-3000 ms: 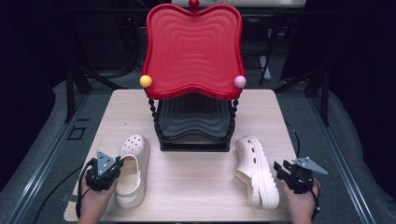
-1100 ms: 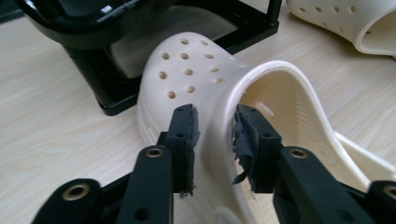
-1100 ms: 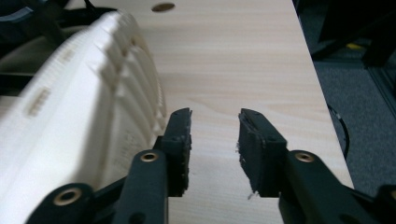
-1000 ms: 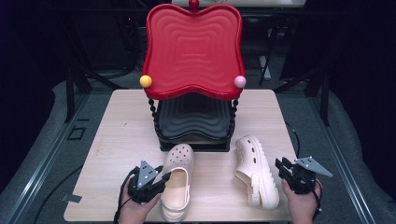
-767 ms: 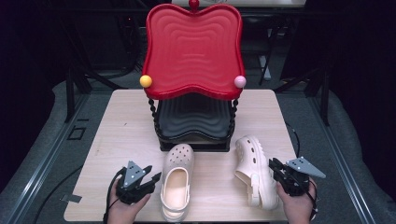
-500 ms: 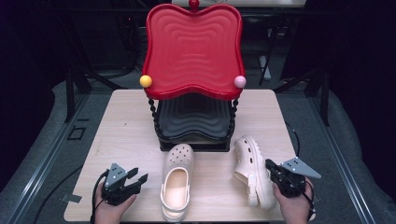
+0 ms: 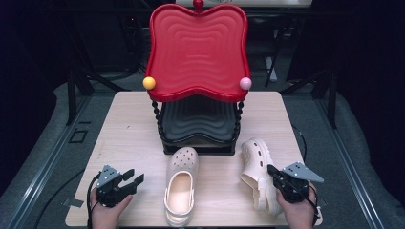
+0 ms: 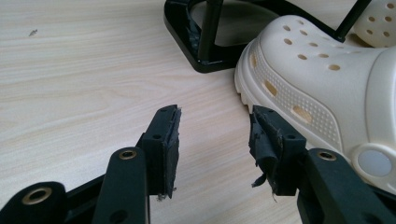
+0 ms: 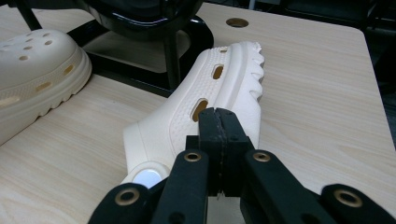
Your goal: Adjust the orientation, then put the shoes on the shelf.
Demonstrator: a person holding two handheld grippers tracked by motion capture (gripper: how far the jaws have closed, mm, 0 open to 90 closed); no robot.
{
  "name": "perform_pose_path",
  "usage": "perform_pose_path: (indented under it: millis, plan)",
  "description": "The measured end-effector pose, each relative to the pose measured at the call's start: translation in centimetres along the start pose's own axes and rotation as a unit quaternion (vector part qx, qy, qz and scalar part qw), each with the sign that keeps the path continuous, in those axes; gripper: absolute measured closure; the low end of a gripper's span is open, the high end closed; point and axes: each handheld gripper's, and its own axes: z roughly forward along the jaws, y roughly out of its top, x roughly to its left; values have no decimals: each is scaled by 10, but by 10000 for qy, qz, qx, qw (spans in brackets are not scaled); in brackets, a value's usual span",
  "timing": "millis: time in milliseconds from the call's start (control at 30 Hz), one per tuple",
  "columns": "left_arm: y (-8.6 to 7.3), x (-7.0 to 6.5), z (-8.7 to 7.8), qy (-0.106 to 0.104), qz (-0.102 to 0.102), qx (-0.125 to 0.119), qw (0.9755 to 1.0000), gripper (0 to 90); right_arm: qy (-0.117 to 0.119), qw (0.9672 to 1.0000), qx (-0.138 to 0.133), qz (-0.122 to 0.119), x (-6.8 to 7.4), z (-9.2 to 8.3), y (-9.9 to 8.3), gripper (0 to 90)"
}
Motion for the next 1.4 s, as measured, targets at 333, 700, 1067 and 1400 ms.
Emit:
perform_pose_path:
  millis: [333, 700, 1067, 1400]
  plan:
    - [-3, 8, 1, 39, -161, 14, 9999, 529, -566, 9966, -50, 589, -40, -6, -8, 888]
    - [-3, 7, 3, 41, -106, 37, 9999, 529, -722, 9832, 337, 1640, -91, 1, -35, 896]
    - [-4, 8, 4, 48, -120, 35, 9999, 529, -681, 9779, 602, 1883, -101, 5, -42, 871]
    - [-4, 6, 5, 33, -95, 39, 9999, 529, -1109, 9801, 694, 1494, -100, 4, -40, 755]
